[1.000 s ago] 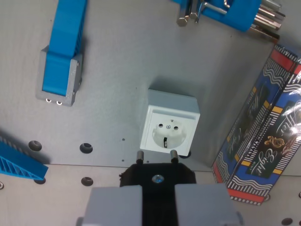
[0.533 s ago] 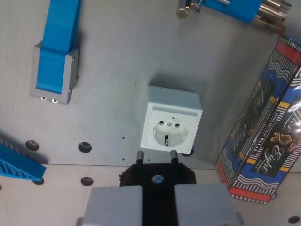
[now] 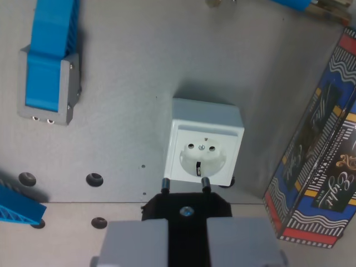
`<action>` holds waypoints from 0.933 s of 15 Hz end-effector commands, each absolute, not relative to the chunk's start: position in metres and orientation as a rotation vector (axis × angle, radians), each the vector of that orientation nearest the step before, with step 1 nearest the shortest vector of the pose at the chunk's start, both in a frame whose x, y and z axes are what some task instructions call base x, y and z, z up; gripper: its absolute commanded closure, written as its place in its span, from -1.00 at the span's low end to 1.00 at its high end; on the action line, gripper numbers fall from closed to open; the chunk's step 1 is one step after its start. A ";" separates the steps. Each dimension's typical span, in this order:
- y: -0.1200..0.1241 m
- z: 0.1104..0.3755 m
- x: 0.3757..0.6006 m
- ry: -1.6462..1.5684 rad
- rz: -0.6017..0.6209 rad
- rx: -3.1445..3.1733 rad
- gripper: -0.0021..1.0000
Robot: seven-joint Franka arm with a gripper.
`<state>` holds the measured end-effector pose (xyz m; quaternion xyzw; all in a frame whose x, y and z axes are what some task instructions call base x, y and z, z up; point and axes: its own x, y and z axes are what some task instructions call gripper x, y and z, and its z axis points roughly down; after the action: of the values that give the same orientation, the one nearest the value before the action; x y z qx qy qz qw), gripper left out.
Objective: Move above the white socket
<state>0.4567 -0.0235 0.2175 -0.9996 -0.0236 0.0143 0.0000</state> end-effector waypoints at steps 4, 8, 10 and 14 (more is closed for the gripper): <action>-0.029 0.192 0.445 0.078 -0.101 -3.123 1.00; -0.032 0.177 0.437 0.112 -0.101 -3.115 1.00; -0.033 0.170 0.433 0.125 -0.106 -3.112 1.00; -0.035 0.154 0.425 0.159 -0.108 -3.106 1.00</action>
<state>0.4278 -0.0323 0.1608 -0.9998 0.0140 0.0156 0.0008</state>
